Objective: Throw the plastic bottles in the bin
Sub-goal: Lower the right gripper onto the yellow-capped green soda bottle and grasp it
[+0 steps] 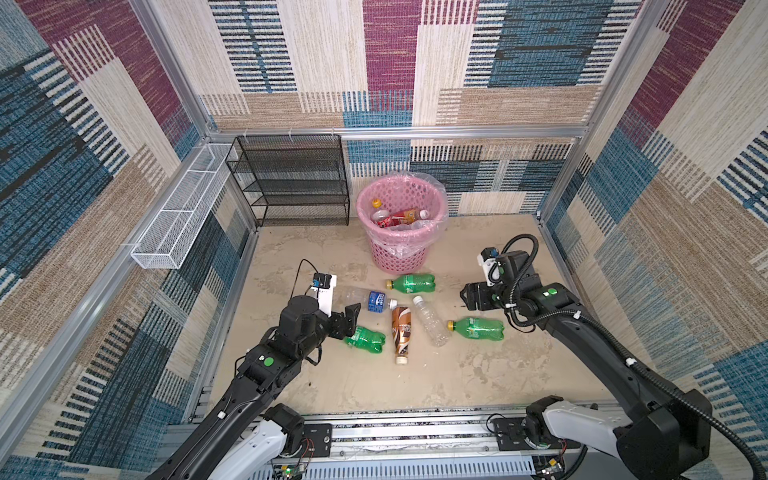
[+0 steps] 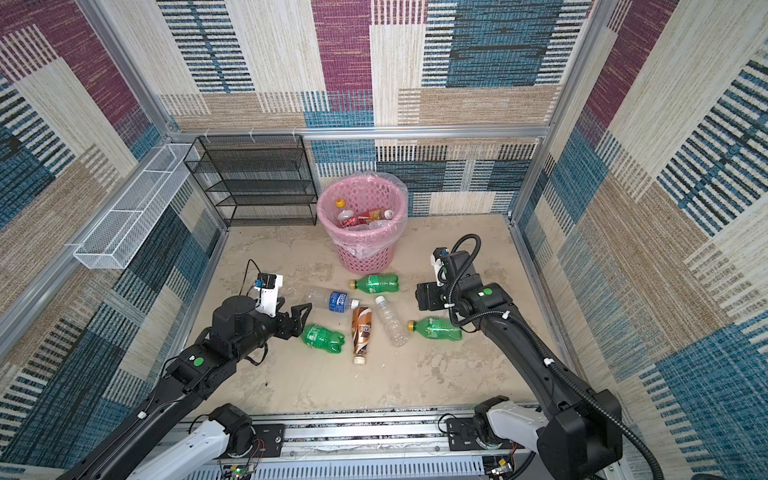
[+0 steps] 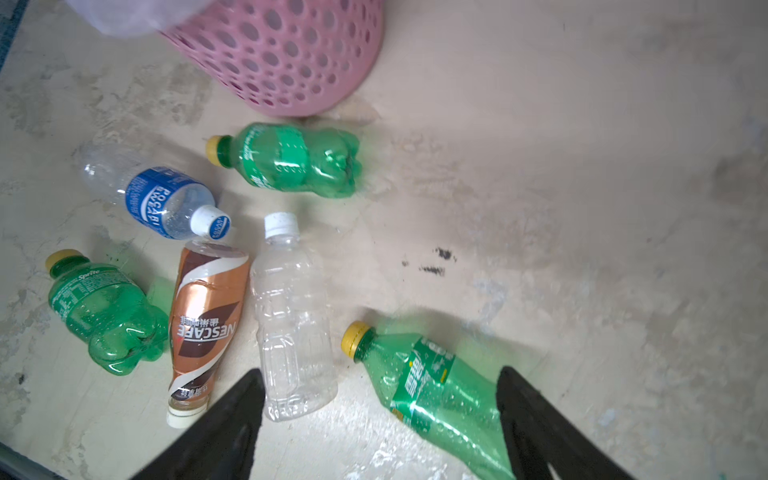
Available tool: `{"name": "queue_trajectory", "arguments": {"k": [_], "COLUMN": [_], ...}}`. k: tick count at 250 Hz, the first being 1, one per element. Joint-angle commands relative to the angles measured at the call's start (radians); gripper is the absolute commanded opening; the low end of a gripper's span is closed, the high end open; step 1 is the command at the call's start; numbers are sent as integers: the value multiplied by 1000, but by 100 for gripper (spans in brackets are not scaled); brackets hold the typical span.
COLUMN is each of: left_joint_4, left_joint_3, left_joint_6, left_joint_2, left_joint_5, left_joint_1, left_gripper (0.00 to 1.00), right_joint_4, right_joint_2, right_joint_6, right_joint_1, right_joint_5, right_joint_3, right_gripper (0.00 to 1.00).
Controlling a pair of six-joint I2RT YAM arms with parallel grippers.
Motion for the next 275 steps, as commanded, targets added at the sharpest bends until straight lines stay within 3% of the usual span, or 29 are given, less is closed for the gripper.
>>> {"name": "queue_trajectory", "arguments": {"k": [1,59,109,275], "left_joint_4": [36,42,40,65], "left_joint_3": [-8,-16,-13,-39], "left_joint_6": [-2,10,48,51], "left_joint_2": [-5,-9,-10,-26], "left_joint_5": [-5,-4,-2,30], "left_joint_1": [1,1,1,1], "left_gripper": [85,86,87,87], "right_joint_4": [74,20,-51,-63], "right_joint_2": [-7,7,35,253], "right_joint_6": [-272,-524,-599,-548], "right_joint_1": [1,2,6,11], "right_joint_5": [23,13,-86,38], "right_joint_3": [-15,-98,-149,-127], "right_gripper": [89,91,85,89]}}
